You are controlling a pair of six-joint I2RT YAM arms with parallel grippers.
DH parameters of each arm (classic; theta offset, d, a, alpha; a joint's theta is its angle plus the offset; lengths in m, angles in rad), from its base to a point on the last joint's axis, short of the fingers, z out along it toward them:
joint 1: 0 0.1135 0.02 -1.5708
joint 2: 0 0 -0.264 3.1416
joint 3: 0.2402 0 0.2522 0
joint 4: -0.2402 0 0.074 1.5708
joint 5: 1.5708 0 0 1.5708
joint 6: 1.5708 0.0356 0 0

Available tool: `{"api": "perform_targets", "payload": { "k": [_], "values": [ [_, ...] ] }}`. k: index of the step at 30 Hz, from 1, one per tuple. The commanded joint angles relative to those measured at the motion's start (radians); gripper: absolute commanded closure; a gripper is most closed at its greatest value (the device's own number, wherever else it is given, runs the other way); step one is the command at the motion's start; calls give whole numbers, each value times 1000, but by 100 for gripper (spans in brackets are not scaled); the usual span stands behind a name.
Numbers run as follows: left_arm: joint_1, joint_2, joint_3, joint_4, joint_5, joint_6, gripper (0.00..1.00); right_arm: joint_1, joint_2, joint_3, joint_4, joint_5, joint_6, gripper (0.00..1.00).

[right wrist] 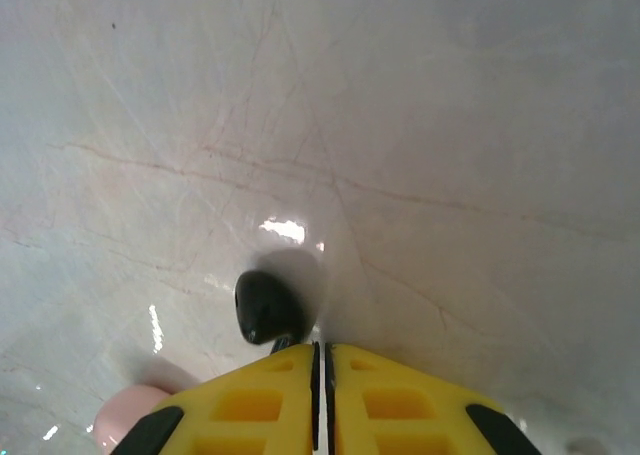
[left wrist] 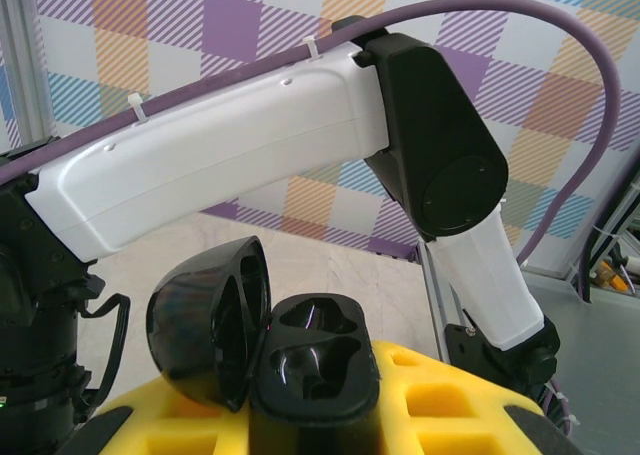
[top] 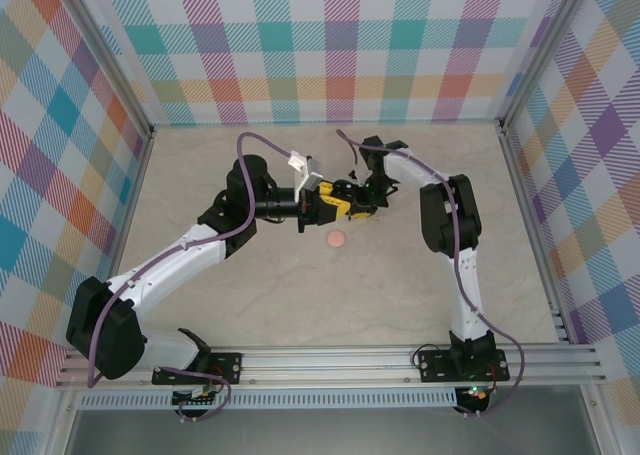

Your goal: Insert wireless bluetooth earbuds into charging case

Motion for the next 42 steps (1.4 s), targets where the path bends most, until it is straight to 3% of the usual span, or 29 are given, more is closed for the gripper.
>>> {"api": "perform_targets", "payload": {
  "k": [1, 7, 11, 15, 31, 42],
  "values": [
    [-6, -21, 9, -11, -2, -4, 95, 6, -77, -4, -23, 23, 9, 83],
    [-6, -21, 9, -13, -1, -3, 95, 12, -82, 23, -25, -7, 42, 75],
    [-6, -21, 9, -11, -2, -2, 95, 23, -54, 49, -28, 20, 119, 63],
    [-6, -24, 8, -14, -4, 0, 95, 43, -29, 65, -23, 65, 194, 58],
    [-6, -26, 3, -13, -4, 1, 95, 102, 76, 168, -77, 233, 304, 62],
    [-6, -23, 3, -13, -4, 3, 95, 116, 131, 225, -117, 265, 303, 64]
  ]
}}
